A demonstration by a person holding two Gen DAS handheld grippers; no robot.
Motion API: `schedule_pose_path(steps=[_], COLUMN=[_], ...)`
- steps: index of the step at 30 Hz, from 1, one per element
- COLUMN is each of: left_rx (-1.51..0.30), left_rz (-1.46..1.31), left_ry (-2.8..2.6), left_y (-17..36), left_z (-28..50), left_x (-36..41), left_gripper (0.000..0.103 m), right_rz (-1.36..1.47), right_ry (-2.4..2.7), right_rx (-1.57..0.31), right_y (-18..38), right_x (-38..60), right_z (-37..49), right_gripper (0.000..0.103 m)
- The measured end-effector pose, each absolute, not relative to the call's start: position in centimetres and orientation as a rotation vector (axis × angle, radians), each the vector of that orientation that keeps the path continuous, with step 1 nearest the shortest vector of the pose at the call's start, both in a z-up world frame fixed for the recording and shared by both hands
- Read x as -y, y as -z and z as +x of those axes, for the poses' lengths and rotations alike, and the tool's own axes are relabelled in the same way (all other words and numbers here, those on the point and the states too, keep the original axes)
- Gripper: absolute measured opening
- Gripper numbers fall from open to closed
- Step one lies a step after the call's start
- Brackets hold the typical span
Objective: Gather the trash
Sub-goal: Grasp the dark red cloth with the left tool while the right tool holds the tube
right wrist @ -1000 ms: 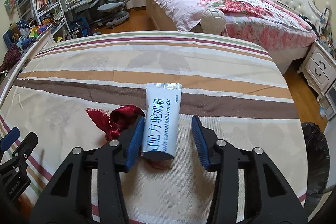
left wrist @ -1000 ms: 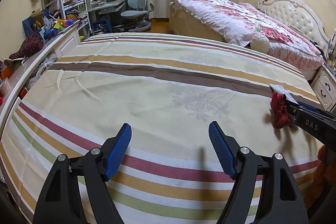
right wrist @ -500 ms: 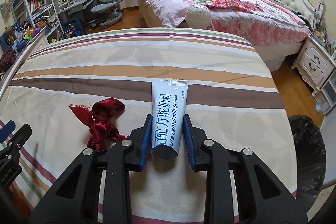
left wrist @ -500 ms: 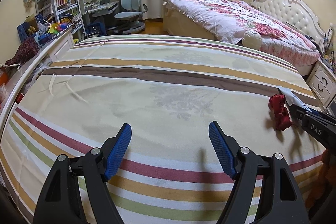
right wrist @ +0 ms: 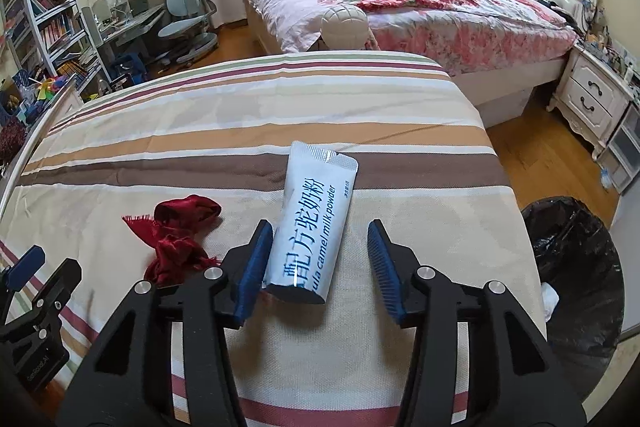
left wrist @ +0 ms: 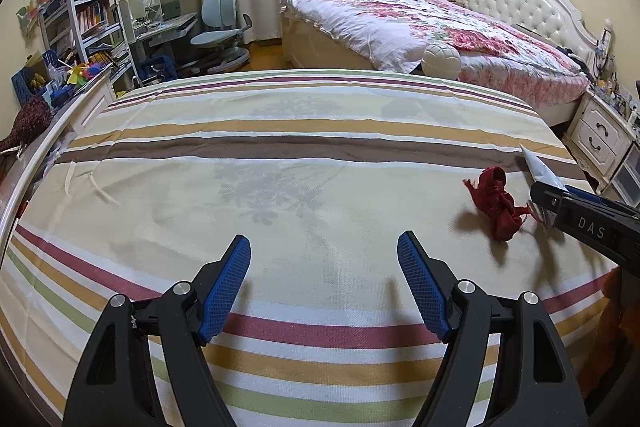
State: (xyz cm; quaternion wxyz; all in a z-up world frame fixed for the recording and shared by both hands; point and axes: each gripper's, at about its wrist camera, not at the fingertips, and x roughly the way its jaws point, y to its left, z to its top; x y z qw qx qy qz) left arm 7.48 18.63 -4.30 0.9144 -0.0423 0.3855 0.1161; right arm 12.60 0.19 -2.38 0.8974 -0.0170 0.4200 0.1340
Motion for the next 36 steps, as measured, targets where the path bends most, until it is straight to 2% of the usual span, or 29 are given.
schedule_pose_path(steps=[24, 27, 29, 31, 36], left_rx=[-0.796, -0.795, -0.796, -0.797, -0.798], left_rz=[-0.096, -0.094, -0.09, -0.086, -0.072], left_ry=[-0.229, -0.221, -0.214, -0.205, -0.176], left_y=[4.6, 4.5, 4.6, 4.5, 4.5], left_z=[8.1, 8.2, 8.3, 8.4, 8.7], left_x=[-18.1, -17.6, -17.1, -16.7, -15.5], left_gripper=[0.074, 0.074, 0.074, 0.074, 0.074], right_rz=[-0.044, -0.074, -0.079, -0.071, -0.054], right_ry=[-0.262, -0.259, -0.258, -0.261, -0.26], right_rx=[-0.887, -0.88, -0.877, -0.877, -0.875], right_y=[2.7, 2.8, 2.8, 2.8, 2.8], right_x=[0.0, -0.3, -0.1, 0.4, 1.8], right_z=[13.7, 13.4, 13.1, 12.9, 12.4], right_gripper=[0.049, 0.044, 0.033, 0.029, 0.026])
